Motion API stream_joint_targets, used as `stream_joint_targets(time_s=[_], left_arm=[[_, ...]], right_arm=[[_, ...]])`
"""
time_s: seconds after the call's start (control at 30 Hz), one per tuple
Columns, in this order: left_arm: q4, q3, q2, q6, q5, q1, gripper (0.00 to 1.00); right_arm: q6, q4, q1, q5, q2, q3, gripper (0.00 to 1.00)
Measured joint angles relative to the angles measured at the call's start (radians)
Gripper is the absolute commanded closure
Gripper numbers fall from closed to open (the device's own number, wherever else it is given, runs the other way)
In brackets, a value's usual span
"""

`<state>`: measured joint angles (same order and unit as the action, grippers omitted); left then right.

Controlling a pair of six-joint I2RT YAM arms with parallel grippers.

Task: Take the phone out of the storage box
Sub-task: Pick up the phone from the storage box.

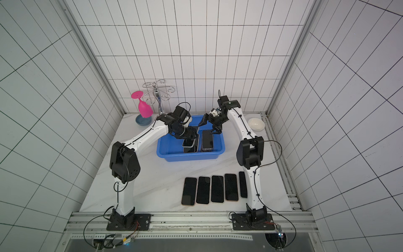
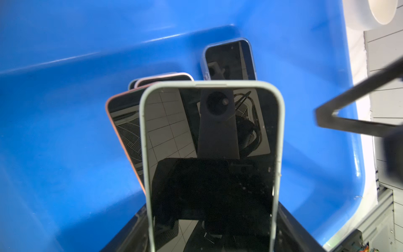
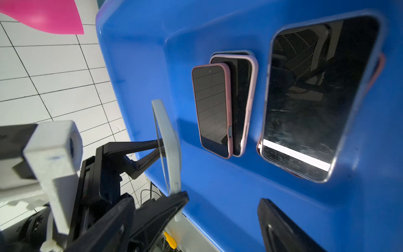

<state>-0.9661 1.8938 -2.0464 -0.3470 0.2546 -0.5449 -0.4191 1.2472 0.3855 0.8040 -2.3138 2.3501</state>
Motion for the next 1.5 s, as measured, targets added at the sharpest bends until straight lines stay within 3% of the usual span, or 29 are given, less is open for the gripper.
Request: stream_joint_targets(time_s=[0.3,0.4,0.53,0.6,0.7,0.73,0.77,0.83,0.87,1.07,1.23,1.37,1.5], left_arm=[[0.007,-0.014,0.016,0.000,0.050,-0.005,0.53],[0.011,-0.026,0.022,0.000,0.085,-0.007,0.53],[0.031,-0.045,0.033,-0.011,0.123,-0.017,0.53],[0.042,-0.051,0.037,-0.018,0.134,-0.023,0.53],[0.049,-0.066,0.047,-0.035,0.154,-0.025,0.52],[0.050,-0.073,0.048,-0.045,0.170,-0.024,0.47],[0.050,-0.076,0.048,-0.049,0.185,-0.023,0.36],[0.055,-0.079,0.048,-0.057,0.217,-0.022,0.09],[0.059,-0.080,0.050,-0.063,0.233,-0.021,0.03],[0.227,-0.142,0.149,-0.186,0.377,0.034,0.02],[0.348,-0.148,0.196,-0.253,0.405,0.136,0.02],[0.370,-0.151,0.190,-0.268,0.398,0.149,0.02],[0.373,-0.151,0.166,-0.266,0.382,0.140,0.02]], right_arm=[[0.035,0.018,0.056,0.034,-0.014,-0.002,0.23],[0.059,0.032,0.066,0.050,-0.014,-0.003,0.37],[0.095,0.063,0.066,0.064,-0.014,-0.013,0.66],[0.106,0.076,0.066,0.068,-0.014,-0.027,0.72],[0.118,0.085,0.064,0.083,-0.014,-0.053,0.87],[0.129,0.086,0.064,0.101,-0.011,-0.064,0.93],[0.138,0.085,0.061,0.104,-0.004,-0.077,0.97],[0.143,0.081,0.053,0.107,0.026,-0.121,1.00],[0.145,0.080,0.047,0.101,0.047,-0.147,1.00],[0.173,0.089,-0.047,-0.081,0.296,-0.360,1.00],[0.214,0.216,-0.201,-0.348,0.528,-0.506,1.00],[0.239,0.260,-0.278,-0.515,0.571,-0.575,1.00],[0.275,0.258,-0.275,-0.559,0.475,-0.595,1.00]])
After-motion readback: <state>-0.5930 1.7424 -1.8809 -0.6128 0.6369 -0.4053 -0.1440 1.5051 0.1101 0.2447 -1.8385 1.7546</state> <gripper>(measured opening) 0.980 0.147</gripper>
